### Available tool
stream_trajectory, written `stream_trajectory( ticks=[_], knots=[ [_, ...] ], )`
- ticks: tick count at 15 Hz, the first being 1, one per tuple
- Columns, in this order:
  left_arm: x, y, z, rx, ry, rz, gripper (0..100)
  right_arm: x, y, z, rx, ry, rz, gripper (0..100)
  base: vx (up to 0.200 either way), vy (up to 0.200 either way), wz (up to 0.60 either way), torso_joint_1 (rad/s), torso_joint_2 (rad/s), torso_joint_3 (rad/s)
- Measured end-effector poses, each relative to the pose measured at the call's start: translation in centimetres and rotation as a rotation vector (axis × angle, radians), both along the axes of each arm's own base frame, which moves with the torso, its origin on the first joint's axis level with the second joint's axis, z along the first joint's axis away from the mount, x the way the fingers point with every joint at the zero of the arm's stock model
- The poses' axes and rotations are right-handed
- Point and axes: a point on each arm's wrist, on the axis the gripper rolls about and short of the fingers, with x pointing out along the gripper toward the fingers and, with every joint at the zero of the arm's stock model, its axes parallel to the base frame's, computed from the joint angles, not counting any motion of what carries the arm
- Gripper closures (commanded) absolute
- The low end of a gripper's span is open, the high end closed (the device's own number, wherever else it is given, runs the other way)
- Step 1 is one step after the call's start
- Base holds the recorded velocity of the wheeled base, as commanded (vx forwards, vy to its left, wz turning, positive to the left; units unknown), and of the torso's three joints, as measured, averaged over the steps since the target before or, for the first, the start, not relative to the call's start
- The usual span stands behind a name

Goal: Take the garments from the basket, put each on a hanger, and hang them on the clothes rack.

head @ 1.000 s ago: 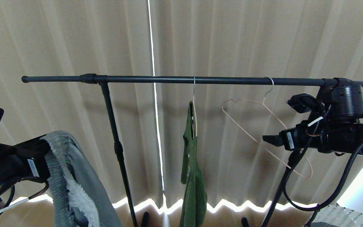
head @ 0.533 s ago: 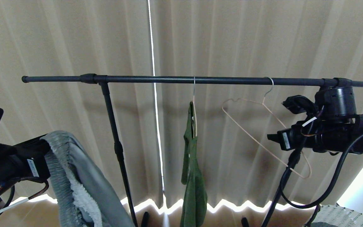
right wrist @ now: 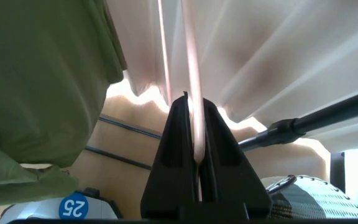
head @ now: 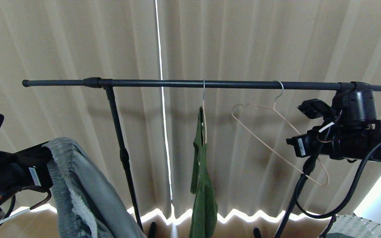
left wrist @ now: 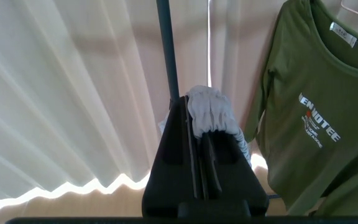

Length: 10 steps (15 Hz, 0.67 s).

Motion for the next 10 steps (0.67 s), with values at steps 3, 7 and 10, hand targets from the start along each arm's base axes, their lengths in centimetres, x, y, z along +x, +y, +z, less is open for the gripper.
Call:
stream_trajectory(
  ticks=[3,7,10],
  knots=[
    [0.0,0.4,0.0,-0.003,-0.002,0.025,100,-0.1,-0.1,0.7,0.018,-0.090,-0.001,100,0.000,0.000,0.00,0.000,0.00,0.000],
    [-0.1,0.6,-0.4,0.003,0.012,0.034,100,-0.9,-0.3,1.0,0.026,-0.145,-0.004,100,0.000,0.000,0.00,0.000,0.00,0.000],
    [-0.1,0.6,-0.5,0.004,0.015,0.036,100,-1.7,-0.5,1.7,0.031,-0.168,-0.006,100,0.000,0.000,0.00,0.000,0.00,0.000]
  ],
)
